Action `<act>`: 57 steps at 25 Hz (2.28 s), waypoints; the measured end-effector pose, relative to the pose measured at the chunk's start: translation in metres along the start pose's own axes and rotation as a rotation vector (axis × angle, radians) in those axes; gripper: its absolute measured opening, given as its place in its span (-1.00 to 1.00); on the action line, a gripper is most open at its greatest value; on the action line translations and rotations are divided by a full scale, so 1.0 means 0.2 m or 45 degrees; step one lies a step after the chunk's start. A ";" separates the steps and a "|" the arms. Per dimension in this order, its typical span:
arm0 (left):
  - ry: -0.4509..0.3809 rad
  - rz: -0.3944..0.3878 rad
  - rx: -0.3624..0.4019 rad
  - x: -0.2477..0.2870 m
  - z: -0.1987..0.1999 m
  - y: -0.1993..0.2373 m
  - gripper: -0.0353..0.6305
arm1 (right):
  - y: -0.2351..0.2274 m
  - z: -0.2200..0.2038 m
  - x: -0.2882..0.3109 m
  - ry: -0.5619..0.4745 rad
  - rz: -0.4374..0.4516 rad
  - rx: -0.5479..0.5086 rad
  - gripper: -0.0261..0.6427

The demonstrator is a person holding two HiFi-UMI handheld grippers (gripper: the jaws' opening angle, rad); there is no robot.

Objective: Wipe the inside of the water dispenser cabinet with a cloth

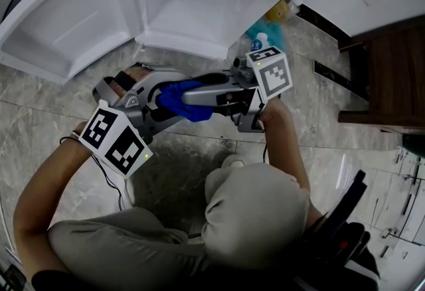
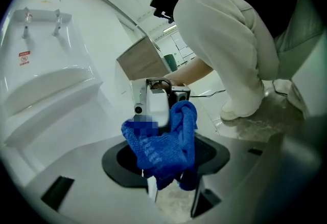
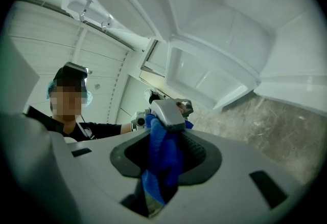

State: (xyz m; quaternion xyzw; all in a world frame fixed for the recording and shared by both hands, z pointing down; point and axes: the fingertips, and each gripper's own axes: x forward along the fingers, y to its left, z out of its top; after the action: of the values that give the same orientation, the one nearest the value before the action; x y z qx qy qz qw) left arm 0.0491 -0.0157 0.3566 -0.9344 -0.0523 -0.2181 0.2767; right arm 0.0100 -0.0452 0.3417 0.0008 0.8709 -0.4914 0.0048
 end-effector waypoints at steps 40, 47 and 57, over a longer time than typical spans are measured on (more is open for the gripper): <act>0.143 0.228 -0.474 0.48 -0.56 0.61 -0.47 | -0.21 0.24 -0.72 -0.674 -0.379 0.012 -0.41; 0.210 0.376 -0.680 0.75 -0.82 0.85 -0.47 | -0.01 0.37 -0.71 -0.294 -0.935 -0.760 -0.59; 0.245 0.484 -0.787 0.97 -0.96 1.00 -0.47 | 0.05 0.20 -0.38 0.269 -1.019 -1.146 -0.93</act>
State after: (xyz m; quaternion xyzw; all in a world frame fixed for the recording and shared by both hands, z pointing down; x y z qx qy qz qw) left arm 0.1939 -0.2931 0.4869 -0.9420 0.2168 -0.2553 0.0207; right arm 0.0865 -0.0735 0.3132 -0.2798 0.9216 -0.0361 -0.2666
